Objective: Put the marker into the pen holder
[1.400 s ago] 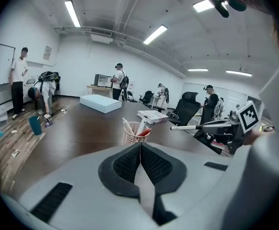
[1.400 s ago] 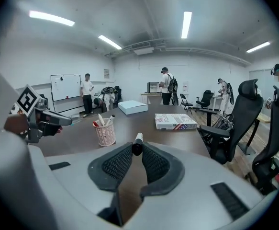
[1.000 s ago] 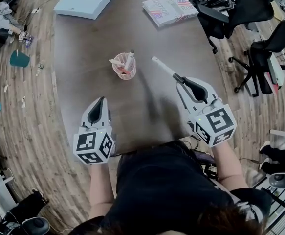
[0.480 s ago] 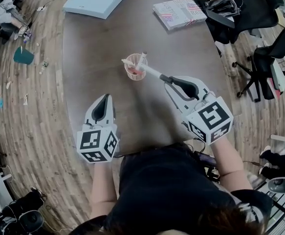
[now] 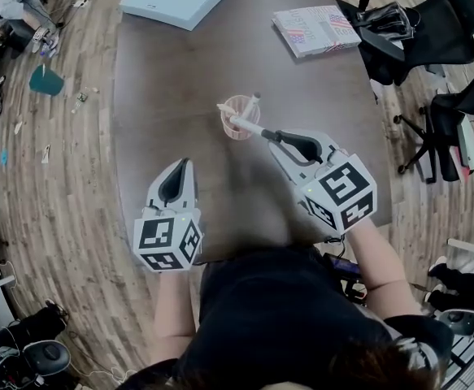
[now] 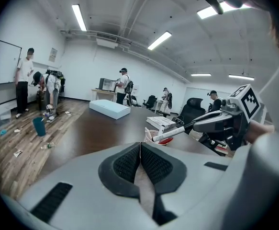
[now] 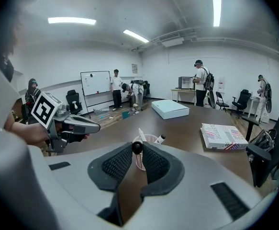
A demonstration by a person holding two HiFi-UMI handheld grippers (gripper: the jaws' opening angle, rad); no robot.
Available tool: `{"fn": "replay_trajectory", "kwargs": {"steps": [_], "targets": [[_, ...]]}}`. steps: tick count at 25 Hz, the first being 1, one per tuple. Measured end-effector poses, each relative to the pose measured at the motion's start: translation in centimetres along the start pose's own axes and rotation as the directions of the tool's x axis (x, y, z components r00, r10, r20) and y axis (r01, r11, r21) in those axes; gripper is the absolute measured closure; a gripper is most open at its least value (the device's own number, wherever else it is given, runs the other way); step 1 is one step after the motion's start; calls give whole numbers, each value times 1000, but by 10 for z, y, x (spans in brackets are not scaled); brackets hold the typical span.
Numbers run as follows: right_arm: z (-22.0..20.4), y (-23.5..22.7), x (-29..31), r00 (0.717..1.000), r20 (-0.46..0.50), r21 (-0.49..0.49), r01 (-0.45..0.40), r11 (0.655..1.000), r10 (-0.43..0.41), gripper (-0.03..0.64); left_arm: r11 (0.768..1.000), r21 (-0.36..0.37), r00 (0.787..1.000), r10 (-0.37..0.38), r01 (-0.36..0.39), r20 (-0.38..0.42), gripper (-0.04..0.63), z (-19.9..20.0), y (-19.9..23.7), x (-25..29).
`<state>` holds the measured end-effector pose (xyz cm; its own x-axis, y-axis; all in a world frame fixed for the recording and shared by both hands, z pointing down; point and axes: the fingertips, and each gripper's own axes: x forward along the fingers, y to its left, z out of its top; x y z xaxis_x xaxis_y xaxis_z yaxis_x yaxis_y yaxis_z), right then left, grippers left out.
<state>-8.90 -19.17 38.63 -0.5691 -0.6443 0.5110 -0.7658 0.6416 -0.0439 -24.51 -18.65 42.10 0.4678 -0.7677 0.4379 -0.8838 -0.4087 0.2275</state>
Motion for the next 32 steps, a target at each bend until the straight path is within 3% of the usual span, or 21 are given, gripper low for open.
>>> {"fn": "replay_trajectory", "kwargs": {"steps": [18, 26, 32], "targets": [[-9, -15, 46, 998, -71, -57, -3, 998, -1, 534, 999, -29, 999, 15, -16, -34, 568, -9, 3, 20], [-11, -19, 58, 998, -47, -79, 40, 996, -44, 524, 999, -36, 999, 22, -24, -37, 566, -11, 6, 20], [-11, -14, 54, 999, -38, -64, 24, 998, -26, 488, 999, -36, 999, 33, -34, -33, 566, -13, 6, 16]]}}
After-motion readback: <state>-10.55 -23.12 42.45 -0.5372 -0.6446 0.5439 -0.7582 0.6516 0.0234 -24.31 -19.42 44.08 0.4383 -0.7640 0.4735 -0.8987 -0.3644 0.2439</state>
